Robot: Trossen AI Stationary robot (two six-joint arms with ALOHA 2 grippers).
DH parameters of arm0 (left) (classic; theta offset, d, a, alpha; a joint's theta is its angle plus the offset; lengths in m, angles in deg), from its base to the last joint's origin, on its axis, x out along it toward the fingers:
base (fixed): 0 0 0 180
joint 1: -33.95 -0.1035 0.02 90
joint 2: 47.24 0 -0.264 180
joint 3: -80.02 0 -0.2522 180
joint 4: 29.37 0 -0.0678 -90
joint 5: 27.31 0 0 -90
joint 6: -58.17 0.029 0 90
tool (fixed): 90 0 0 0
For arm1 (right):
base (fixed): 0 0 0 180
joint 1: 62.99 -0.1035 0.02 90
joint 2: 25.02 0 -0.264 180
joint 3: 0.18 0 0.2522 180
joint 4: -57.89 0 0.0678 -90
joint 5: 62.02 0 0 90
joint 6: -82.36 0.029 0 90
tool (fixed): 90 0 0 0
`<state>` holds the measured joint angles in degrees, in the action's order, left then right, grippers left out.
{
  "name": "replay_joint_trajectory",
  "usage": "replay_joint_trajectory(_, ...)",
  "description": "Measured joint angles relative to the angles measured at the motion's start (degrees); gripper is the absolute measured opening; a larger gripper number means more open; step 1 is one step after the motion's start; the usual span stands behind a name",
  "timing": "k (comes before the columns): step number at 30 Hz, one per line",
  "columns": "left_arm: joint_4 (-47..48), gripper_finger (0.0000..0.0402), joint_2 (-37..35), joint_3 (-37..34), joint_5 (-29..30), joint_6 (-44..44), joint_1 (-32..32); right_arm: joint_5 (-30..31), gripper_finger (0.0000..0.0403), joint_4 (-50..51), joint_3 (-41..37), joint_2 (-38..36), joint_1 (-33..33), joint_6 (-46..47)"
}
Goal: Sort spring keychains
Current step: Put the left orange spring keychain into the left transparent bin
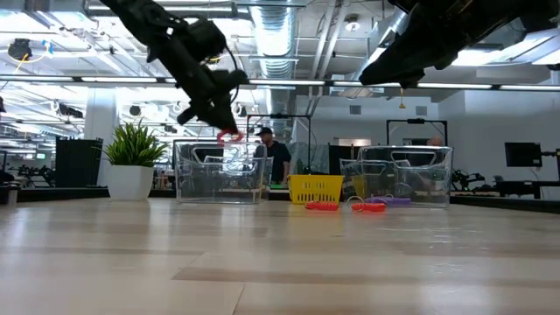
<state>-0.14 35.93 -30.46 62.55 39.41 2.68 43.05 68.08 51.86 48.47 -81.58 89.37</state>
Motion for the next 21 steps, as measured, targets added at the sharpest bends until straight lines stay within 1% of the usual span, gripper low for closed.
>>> replay_joint_trajectory(4,5.89,0.0042,4.16,3.88,-0.31,-0.19,-1.73,0.0,0.0066,0.15,0.0,0.0,-0.02,0.02)
replay_joint_trajectory(11,5.96,0.0042,7.87,5.04,-0.41,0.32,-1.42,-0.01,0.0066,1.63,0.0,0.0,-0.02,0.04)
replay_joint_trajectory(16,5.96,0.0042,8.78,5.04,-0.34,0.45,-1.28,-0.09,0.0066,3.31,0.0,0.0,-0.02,0.07)
replay_joint_trajectory(21,6.01,0.0042,8.84,5.04,-0.39,0.65,0.17,-0.09,0.0066,3.34,0.0,0.0,-0.02,0.07)
